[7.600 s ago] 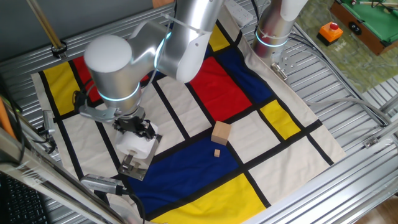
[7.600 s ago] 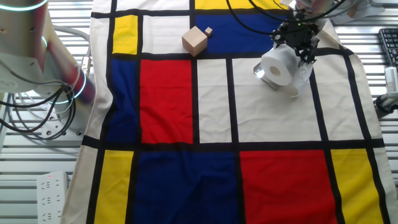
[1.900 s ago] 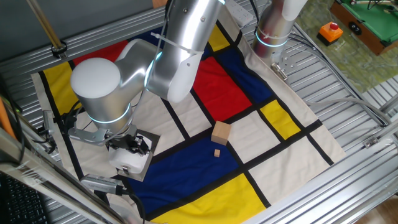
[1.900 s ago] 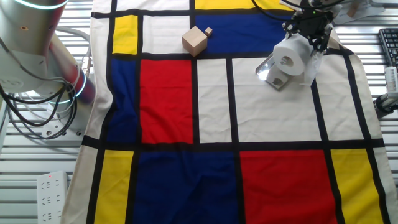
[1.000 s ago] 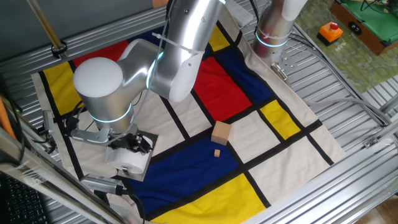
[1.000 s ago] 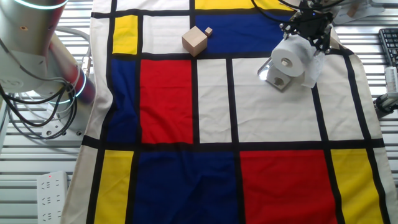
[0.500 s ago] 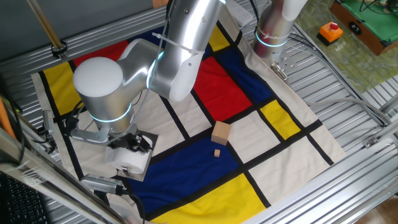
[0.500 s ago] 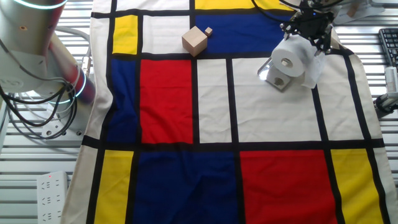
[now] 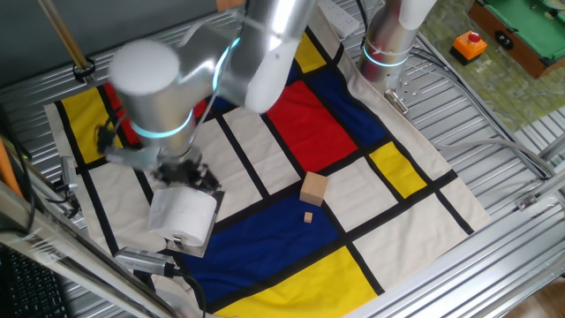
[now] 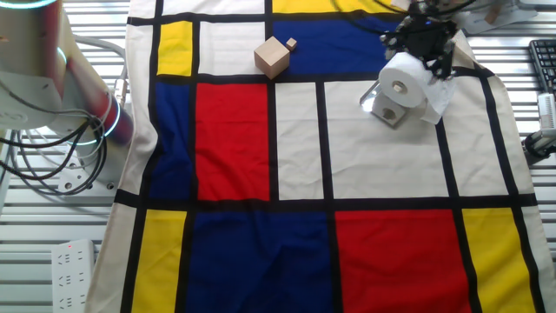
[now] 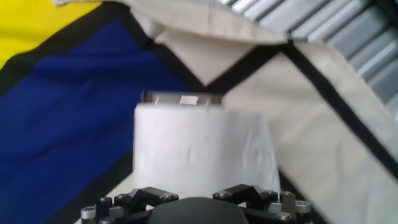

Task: Put the toilet paper on its holder

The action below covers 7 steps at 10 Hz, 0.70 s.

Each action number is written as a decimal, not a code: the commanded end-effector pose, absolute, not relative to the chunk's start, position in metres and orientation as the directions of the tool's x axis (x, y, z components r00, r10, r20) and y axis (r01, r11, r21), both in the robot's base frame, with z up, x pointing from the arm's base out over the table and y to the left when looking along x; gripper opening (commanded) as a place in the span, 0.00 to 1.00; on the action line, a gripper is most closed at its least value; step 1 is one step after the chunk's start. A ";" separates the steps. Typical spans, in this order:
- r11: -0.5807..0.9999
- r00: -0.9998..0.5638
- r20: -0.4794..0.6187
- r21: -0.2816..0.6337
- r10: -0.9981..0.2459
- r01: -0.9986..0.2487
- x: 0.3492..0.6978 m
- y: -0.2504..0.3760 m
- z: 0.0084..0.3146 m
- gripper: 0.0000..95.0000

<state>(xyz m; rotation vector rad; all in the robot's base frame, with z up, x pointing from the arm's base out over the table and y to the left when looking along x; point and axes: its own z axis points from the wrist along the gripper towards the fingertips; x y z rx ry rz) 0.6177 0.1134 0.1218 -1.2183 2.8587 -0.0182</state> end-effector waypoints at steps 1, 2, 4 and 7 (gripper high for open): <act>0.879 -0.879 -0.038 0.013 -0.475 -0.476 0.577 0.066 0.134 0.80; 0.903 -0.902 -0.035 0.009 -0.429 -0.430 0.566 0.054 0.139 0.80; 0.928 -0.927 -0.041 0.003 -0.373 -0.373 0.549 0.035 0.150 0.80; 0.924 -0.924 -0.035 -0.016 -0.382 -0.381 0.539 0.026 0.156 0.80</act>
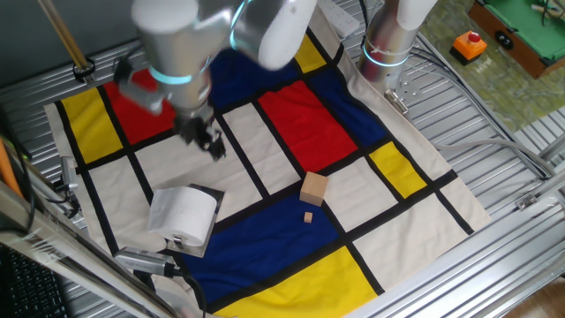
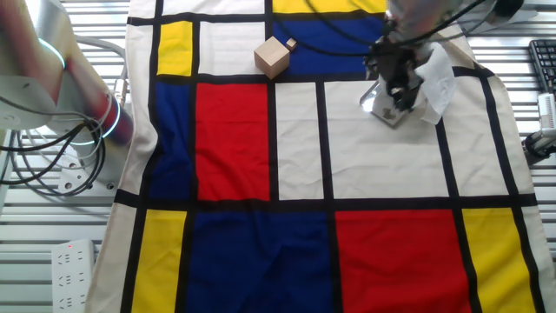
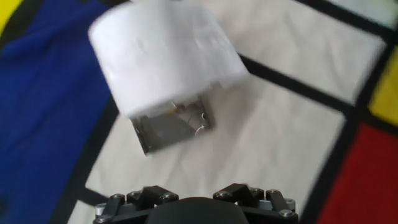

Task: Put the toilet paper on its holder

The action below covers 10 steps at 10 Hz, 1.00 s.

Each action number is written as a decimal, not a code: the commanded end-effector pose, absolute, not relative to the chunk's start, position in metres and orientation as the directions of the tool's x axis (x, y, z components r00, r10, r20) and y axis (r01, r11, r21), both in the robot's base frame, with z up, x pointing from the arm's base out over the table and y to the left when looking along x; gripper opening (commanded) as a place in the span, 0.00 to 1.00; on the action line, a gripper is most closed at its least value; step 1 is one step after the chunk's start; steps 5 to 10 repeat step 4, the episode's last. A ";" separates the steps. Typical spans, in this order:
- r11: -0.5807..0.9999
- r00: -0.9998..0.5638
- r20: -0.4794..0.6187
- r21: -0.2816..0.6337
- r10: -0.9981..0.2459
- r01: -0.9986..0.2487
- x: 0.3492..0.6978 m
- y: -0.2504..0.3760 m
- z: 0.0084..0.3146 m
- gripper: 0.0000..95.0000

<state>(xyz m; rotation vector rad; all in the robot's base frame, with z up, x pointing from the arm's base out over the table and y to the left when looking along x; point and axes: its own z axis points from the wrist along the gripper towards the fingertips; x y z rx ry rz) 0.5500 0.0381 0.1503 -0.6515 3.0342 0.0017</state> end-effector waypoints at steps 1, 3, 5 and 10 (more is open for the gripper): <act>0.919 -0.918 -0.036 -0.017 -0.394 -0.394 0.536 0.024 0.159 0.80; 0.909 -0.908 -0.031 -0.014 -0.417 -0.417 0.533 0.021 0.161 0.80; 0.906 -0.905 -0.037 -0.006 -0.423 -0.424 0.533 0.021 0.161 0.80; 0.906 -0.905 -0.037 -0.006 -0.423 -0.424 0.533 0.021 0.161 0.80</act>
